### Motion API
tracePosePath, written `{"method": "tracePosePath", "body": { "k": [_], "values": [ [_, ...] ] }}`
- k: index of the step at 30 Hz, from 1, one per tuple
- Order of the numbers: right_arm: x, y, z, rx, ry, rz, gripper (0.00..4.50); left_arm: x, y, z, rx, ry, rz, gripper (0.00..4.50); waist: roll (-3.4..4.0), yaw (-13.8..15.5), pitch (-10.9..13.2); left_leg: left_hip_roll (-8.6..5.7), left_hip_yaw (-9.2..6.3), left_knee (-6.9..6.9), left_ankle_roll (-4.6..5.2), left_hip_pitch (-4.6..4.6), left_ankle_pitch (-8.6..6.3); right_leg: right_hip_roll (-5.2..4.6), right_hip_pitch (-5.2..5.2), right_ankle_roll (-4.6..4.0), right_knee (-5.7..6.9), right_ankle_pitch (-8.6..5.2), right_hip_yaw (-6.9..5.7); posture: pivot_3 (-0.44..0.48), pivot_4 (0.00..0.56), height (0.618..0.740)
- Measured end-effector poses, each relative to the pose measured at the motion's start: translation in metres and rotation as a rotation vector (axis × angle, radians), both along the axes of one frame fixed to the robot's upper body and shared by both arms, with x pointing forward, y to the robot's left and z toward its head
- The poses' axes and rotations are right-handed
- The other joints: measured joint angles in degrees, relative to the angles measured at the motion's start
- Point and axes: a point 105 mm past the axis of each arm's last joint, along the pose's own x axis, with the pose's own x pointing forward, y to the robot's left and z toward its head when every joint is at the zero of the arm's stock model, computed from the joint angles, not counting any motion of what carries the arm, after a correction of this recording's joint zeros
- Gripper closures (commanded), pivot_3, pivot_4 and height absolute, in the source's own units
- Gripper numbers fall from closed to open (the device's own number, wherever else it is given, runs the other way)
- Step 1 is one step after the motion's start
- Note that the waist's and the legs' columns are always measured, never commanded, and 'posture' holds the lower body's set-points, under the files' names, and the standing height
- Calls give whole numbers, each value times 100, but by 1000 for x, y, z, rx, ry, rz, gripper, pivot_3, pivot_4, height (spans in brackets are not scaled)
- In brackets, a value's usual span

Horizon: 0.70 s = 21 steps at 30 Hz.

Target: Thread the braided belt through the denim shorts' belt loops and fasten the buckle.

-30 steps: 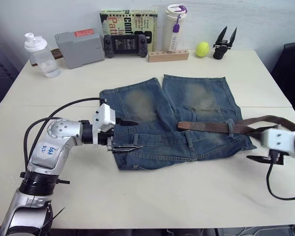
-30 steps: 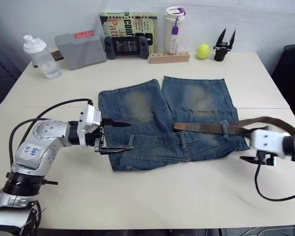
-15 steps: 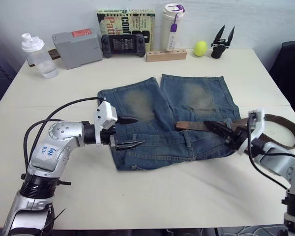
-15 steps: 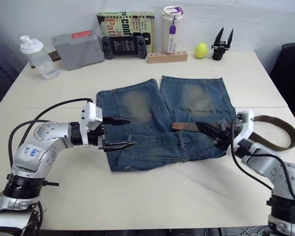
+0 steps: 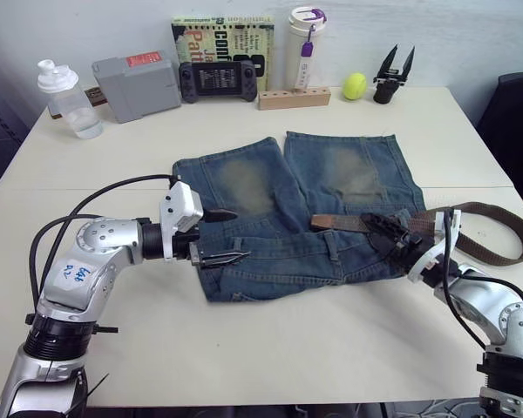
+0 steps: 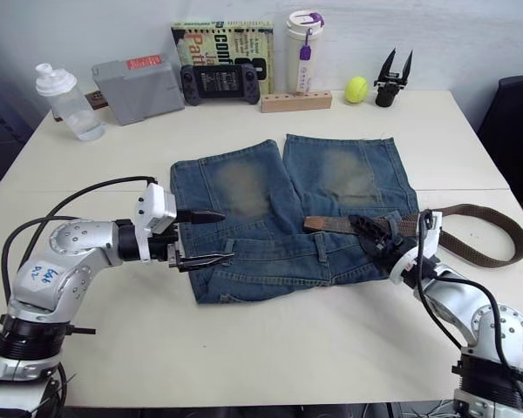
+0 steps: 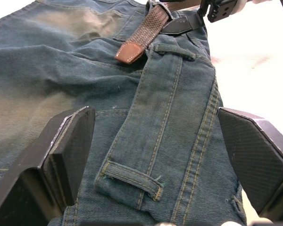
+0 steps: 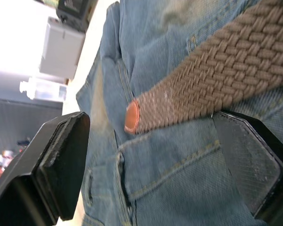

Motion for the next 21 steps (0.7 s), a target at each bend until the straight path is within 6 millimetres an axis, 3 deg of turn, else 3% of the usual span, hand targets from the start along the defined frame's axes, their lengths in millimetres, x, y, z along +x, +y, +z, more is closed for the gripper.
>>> {"method": "tracePosePath", "body": {
  "k": [7, 21],
  "values": [
    [12, 12, -2, 100, -47, 20, 92, 0, 2, 1, 7, -3, 5, 0, 0, -68, 0, 1, 3, -5, 0, 1, 0, 3, -1, 0, 15, 0, 2, 0, 150, 696],
    [52, 40, -4, 94, -134, 46, 92, 1, 3, 2, 17, -10, 11, 0, -4, -109, -3, 4, 9, -10, -1, 9, 0, 4, -4, 0, 28, 0, 9, 0, 150, 696]
  ]
}}
